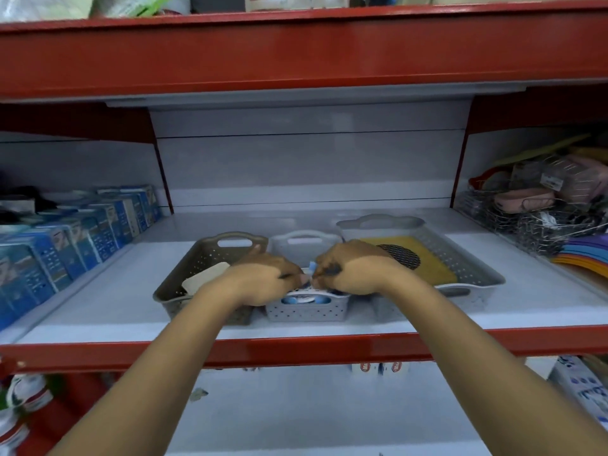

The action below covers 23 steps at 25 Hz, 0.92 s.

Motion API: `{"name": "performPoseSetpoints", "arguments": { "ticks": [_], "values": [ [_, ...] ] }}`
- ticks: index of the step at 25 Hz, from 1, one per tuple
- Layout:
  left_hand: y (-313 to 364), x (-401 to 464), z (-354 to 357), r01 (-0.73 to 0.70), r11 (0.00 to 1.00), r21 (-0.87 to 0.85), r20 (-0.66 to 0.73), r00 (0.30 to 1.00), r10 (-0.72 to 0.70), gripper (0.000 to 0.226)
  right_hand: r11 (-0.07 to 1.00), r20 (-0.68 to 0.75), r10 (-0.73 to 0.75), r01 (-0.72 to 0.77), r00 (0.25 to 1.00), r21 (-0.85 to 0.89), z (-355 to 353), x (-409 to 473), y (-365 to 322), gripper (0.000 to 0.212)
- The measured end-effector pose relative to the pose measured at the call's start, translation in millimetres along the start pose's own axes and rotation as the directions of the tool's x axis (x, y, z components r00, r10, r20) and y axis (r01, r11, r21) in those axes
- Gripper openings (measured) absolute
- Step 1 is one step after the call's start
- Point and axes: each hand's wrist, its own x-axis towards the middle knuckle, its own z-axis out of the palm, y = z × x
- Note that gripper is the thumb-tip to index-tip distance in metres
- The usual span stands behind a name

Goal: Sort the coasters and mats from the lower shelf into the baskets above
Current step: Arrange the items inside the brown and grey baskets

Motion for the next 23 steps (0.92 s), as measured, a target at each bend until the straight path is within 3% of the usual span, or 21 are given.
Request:
{"name": "performPoseSetpoints", "arguments": {
  "ticks": [3,7,13,17,20,23],
  "values": [
    [-4.8,2.2,-0.7,-0.03,0.999,0.044,0.055,0.998,0.028,0.04,0.998,0.071,0.026,-0.022,0.997,-0.057,2.6,1.2,-9.2,0.03],
    [-15.3,8.2,-4.3,-0.057,0.998,0.031,-0.064,0.996,0.059,0.038,0.987,-0.078,0.148,-0.142,0.986,0.078,6.5,10.0,-11.7,0.024],
    [-21.1,20.3,2.8,-0.084,0.996,0.011,-0.049,0.995,0.085,0.045,0.972,-0.128,0.23,-0.234,0.965,-0.019,21.5,17.5,-4.2,0.044],
    [-23.2,17.4,-0.6,-0.1,0.995,-0.018,-0.05,0.994,0.099,0.044,0.971,-0.188,0.21,-0.227,0.959,-0.07,16.0,13.3,-18.0,0.042],
    [-42.2,-4.0,-6.7,-0.102,0.993,-0.06,-0.222,0.971,0.087,0.035,0.992,-0.33,0.127,-0.113,0.935,0.059,9.6,9.6,-44.4,0.036],
    [-73.8,-34.8,-5.0,0.004,1.0,0.029,-0.298,0.954,0.005,0.03,0.978,-0.263,-0.061,0.11,0.963,0.175,10.5,25.1,-78.2,0.033]
  ]
}}
